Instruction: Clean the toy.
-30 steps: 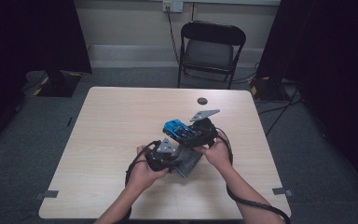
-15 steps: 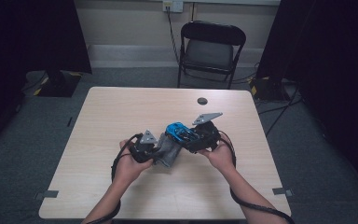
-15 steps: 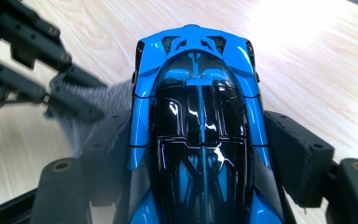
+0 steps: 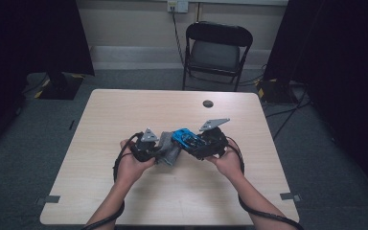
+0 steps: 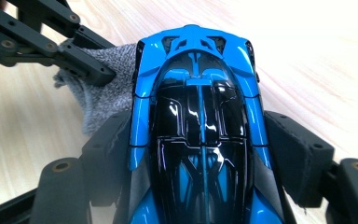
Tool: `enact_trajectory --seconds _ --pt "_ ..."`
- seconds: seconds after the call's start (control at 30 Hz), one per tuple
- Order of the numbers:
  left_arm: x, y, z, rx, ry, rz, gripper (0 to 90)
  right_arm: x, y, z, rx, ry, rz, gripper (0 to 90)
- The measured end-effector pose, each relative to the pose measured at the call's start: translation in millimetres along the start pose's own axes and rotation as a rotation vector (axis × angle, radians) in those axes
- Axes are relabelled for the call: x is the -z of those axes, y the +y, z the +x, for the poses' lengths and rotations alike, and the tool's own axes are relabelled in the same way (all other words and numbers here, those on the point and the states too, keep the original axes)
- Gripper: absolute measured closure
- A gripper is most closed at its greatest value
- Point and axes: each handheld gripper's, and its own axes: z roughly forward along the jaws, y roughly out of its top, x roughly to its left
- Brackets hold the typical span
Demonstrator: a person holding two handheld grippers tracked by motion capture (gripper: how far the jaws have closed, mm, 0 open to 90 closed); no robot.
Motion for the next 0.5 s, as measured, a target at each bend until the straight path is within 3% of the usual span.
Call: enact_trajectory --seconds 0.5 --pt "-4.3 8.4 -9.0 -0.022 -0.016 -0.015 77.5 -2.1 -3.2 -2.5 -0.009 -0.003 0.009 28.0"
